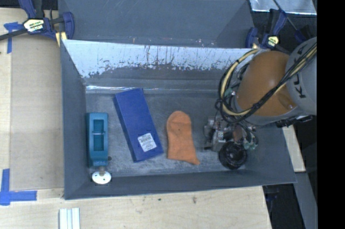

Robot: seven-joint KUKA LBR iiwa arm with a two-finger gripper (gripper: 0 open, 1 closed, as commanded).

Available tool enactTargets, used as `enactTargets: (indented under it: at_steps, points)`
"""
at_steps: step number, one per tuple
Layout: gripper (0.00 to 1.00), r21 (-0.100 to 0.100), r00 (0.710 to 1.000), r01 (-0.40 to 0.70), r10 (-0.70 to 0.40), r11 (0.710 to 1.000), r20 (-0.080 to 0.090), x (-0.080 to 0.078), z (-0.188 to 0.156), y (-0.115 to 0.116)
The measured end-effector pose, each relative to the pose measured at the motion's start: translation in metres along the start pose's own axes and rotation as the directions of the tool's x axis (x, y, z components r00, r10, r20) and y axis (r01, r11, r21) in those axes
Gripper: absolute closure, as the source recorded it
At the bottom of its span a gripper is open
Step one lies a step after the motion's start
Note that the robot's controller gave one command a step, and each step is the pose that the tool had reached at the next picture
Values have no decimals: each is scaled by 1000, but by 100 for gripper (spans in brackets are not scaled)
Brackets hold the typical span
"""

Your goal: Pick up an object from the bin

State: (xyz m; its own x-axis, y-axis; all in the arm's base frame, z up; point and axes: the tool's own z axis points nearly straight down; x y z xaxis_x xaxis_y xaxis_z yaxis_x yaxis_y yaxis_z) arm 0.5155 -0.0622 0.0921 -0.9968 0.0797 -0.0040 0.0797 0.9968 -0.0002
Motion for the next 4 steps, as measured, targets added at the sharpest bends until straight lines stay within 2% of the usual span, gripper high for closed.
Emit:
enactTargets:
  at_steps: [2, 3, 4]
  points:
    - [100, 1, 1000, 13, -13, 1000, -2, 1, 0, 4]
    - [100, 0, 1000, 18, -18, 1000, -2, -14, -7, 0]
    - [0, 0, 999, 37, -37, 999, -1, -19, -14, 3]
